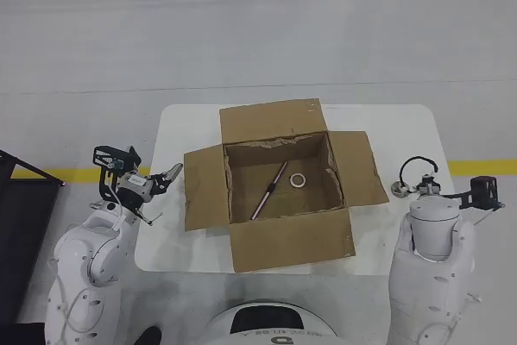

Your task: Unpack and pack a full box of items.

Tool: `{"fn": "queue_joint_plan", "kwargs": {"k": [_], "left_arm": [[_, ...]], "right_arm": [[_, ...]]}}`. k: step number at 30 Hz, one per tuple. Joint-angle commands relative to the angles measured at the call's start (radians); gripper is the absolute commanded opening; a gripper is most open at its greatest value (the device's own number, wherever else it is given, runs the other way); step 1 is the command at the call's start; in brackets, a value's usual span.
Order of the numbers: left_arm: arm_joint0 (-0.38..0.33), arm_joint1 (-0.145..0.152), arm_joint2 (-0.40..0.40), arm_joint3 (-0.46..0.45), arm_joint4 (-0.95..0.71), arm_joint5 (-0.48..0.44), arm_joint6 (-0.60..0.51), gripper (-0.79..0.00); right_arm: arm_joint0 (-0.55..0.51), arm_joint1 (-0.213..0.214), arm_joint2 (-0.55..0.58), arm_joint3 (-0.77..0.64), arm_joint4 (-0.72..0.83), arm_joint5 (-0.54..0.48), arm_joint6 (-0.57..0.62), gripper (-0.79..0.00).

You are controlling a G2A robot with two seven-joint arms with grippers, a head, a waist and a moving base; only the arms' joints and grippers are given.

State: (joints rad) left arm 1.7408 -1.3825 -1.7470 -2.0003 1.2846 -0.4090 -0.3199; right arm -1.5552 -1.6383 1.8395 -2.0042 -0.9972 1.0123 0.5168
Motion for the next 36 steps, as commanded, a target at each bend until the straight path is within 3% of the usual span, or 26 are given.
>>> {"fn": "queue_joint_plan", "kwargs": {"k": [1, 4, 8, 11, 14, 16, 20, 26, 36], "left_arm": [[0.0, 0.0, 0.0, 0.0, 0.0, 0.0, 0.0, 0.0], [0.0, 0.0, 0.0, 0.0, 0.0, 0.0, 0.0, 0.0], [0.0, 0.0, 0.0, 0.0, 0.0, 0.0, 0.0, 0.0], [0.0, 0.0, 0.0, 0.0, 0.0, 0.0, 0.0, 0.0], [0.0, 0.0, 0.0, 0.0, 0.0, 0.0, 0.0, 0.0], [0.0, 0.0, 0.0, 0.0, 0.0, 0.0, 0.0, 0.0], [0.0, 0.0, 0.0, 0.0, 0.0, 0.0, 0.0, 0.0], [0.0, 0.0, 0.0, 0.0, 0.0, 0.0, 0.0, 0.0], [0.0, 0.0, 0.0, 0.0, 0.0, 0.0, 0.0, 0.0]], "right_arm": [[0.0, 0.0, 0.0, 0.0, 0.001, 0.0, 0.0, 0.0], [-0.001, 0.0, 0.001, 0.002, -0.014, 0.0, -0.021, 0.0], [0.043, -0.039, -0.111, 0.164, -0.123, 0.0, -0.369, 0.0], [0.139, -0.081, -0.104, 0.354, -0.175, 0.0, -0.586, 0.0], [0.234, -0.119, -0.079, 0.508, -0.192, 0.0, -0.711, 0.0], [0.284, -0.134, -0.057, 0.581, -0.19, 0.0, -0.732, 0.0], [0.359, -0.143, 0.012, 0.639, -0.229, 0.0, -0.57, 0.0], [0.409, -0.115, 0.112, 0.617, -0.386, -0.003, -0.257, 0.0], [0.309, -0.059, 0.215, 0.464, -0.547, -0.29, 0.135, 0.0]]}}
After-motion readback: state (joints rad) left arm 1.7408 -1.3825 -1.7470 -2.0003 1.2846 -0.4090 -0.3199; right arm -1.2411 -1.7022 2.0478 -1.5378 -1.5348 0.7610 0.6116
